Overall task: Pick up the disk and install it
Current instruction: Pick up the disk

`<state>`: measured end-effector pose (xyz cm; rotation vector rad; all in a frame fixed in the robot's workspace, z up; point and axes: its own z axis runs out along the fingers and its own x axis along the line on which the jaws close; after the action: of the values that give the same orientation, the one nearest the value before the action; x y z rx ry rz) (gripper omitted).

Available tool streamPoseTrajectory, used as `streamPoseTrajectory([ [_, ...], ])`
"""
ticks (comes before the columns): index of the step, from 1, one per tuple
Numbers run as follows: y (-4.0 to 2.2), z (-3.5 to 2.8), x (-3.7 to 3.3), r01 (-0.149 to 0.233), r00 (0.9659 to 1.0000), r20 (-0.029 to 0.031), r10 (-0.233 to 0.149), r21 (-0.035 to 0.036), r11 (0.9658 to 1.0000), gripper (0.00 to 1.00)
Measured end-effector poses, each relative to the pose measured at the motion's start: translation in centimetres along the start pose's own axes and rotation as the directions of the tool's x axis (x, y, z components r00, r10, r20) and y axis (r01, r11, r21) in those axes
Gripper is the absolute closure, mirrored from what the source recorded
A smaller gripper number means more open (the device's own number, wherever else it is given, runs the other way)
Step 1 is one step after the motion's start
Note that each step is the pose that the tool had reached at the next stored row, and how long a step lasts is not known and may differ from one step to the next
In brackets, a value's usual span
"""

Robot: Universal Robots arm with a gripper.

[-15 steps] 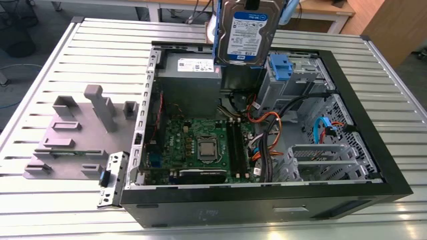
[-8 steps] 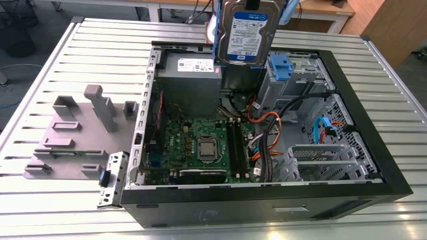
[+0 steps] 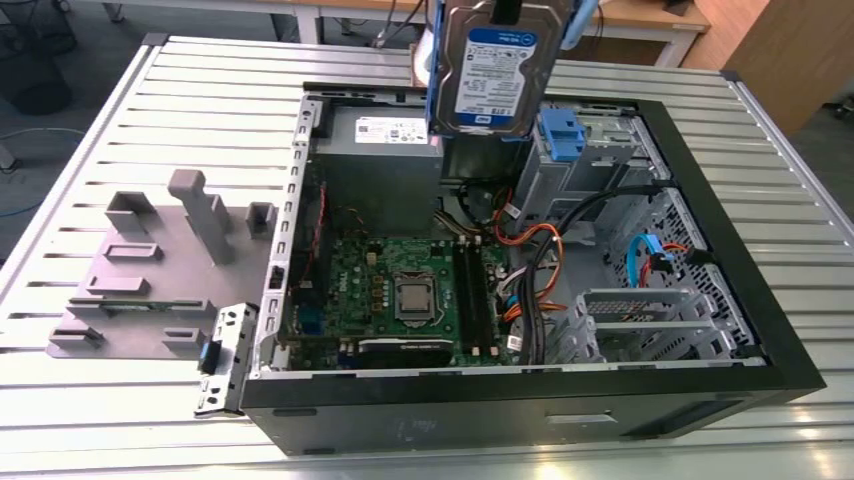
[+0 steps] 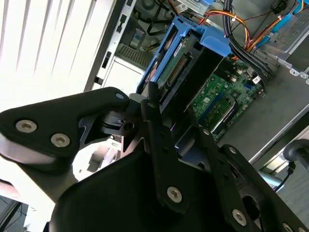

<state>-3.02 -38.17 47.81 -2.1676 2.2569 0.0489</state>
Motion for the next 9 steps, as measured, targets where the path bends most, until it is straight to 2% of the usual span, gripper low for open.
streamPoseTrajectory([
  [9,-0.05,-0.04,1.32,0.0,1.0,0.0,0.0,0.0,1.0,0.65],
])
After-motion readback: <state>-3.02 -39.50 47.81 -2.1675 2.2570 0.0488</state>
